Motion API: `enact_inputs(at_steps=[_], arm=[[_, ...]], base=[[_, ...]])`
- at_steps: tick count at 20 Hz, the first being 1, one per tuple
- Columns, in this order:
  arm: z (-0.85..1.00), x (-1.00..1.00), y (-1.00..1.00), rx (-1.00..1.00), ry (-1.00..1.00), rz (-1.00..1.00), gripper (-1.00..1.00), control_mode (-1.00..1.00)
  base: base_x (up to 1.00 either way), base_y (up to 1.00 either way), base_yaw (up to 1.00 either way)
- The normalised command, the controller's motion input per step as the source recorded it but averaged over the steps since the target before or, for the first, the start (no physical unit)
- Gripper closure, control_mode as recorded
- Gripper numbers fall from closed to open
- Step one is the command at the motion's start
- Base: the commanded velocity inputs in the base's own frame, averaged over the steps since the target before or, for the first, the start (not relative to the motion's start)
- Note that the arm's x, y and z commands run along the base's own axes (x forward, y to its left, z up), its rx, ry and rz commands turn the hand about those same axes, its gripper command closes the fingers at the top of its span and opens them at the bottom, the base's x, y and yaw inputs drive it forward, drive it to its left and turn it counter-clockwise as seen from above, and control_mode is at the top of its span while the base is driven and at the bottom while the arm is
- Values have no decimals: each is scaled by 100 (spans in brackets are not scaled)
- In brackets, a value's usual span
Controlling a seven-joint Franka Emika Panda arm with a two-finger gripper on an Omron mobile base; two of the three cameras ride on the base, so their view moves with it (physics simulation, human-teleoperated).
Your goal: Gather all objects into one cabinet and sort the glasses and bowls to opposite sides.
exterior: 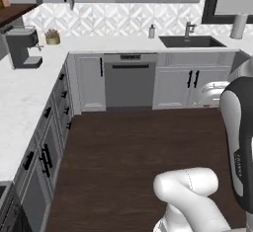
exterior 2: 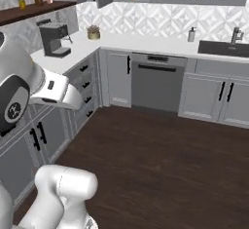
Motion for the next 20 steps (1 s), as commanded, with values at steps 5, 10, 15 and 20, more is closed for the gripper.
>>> enact_inputs(at_steps=[5, 10, 15, 20], arm=[[0, 0, 0, 0, 0, 0, -100, 100], [0, 0, 0, 0, 0, 0, -100, 100], [0, 0, 0, 0, 0, 0, -100, 100], [0, 0, 0, 0, 0, 0, -100, 100]], base=[[100, 27, -20], [100, 42, -19], [98, 59, -18], [83, 35, -1]])
